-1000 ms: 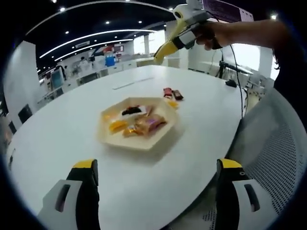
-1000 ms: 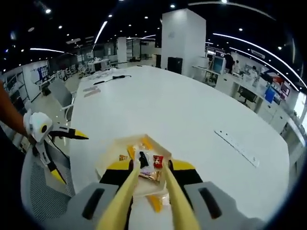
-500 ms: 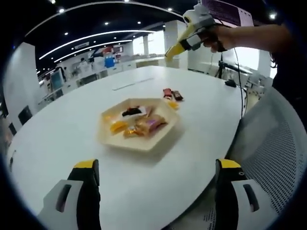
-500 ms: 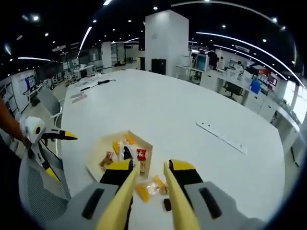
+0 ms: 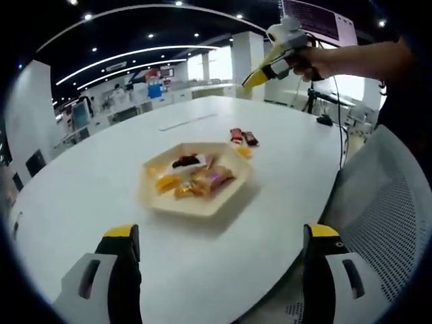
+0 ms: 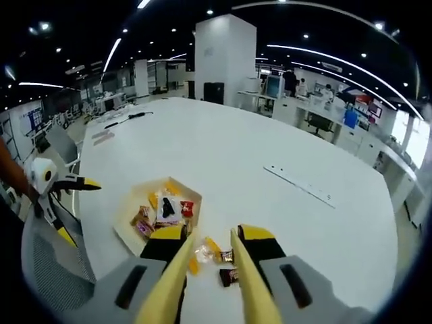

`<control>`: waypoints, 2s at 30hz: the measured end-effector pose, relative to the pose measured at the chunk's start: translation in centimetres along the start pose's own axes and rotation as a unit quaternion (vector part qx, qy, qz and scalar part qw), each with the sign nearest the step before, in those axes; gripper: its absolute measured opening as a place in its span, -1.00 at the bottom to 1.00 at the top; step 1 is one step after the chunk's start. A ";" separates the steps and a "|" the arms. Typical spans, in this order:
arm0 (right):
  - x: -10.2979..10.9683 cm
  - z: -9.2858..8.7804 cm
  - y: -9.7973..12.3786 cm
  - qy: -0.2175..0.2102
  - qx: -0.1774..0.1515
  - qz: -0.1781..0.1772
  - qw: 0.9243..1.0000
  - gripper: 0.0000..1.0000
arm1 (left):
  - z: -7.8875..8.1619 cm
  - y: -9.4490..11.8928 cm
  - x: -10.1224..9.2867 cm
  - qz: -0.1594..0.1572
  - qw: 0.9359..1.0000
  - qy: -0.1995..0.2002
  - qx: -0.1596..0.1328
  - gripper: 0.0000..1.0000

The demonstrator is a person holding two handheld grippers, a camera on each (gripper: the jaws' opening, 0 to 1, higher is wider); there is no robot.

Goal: Place the target food into the container with the food tongs after gripping and lifting it, then release it inside without dropping or visibly crushing the food.

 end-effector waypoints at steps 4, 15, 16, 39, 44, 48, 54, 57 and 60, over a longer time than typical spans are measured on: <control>0.7 -2.0 -1.0 -0.003 0.000 0.005 1.000 -0.43 | 0.2 0.0 -0.1 0.000 1.000 -0.002 -0.003 0.92; 2.4 -6.1 -5.0 0.056 0.004 0.029 0.998 -0.42 | 0.5 0.3 0.4 0.011 1.000 0.019 -0.011 0.90; 2.4 -6.2 -5.1 0.058 0.004 0.030 0.998 -0.42 | 0.5 0.2 0.4 0.010 1.000 0.017 -0.010 0.90; 2.9 -8.4 -8.3 0.127 0.029 0.027 0.991 -0.43 | 1.2 0.4 0.9 0.030 0.999 0.031 -0.026 0.85; 3.3 -8.6 -8.2 0.129 0.027 0.020 0.991 -0.42 | 0.9 0.5 0.6 0.021 0.999 0.014 -0.022 0.83; 3.4 -8.6 -8.5 0.141 0.028 0.017 0.989 -0.42 | 1.0 0.5 0.6 0.018 0.999 0.011 -0.024 0.83; 3.5 -8.6 -8.7 0.155 0.038 0.011 0.987 -0.41 | 0.8 0.3 0.6 0.015 1.000 0.013 -0.018 0.83; 3.6 -8.7 -8.7 0.171 0.041 0.011 0.984 -0.41 | 0.9 0.3 0.5 0.014 1.000 0.014 -0.020 0.83; 3.4 -9.0 -8.8 0.173 0.042 0.007 0.984 -0.41 | 0.8 0.3 0.9 0.023 0.999 0.019 -0.018 0.84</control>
Point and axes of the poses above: the point that each gripper's makers call its tool centre point, and the gripper's own axes: y roughly backward along the fingers, x roughly to its left, z roughly out of its top, the point moved 1 cm from there along y, roughly backward along the fingers, and after that the axes turned 7 degrees about z, right-handed, at the moved point
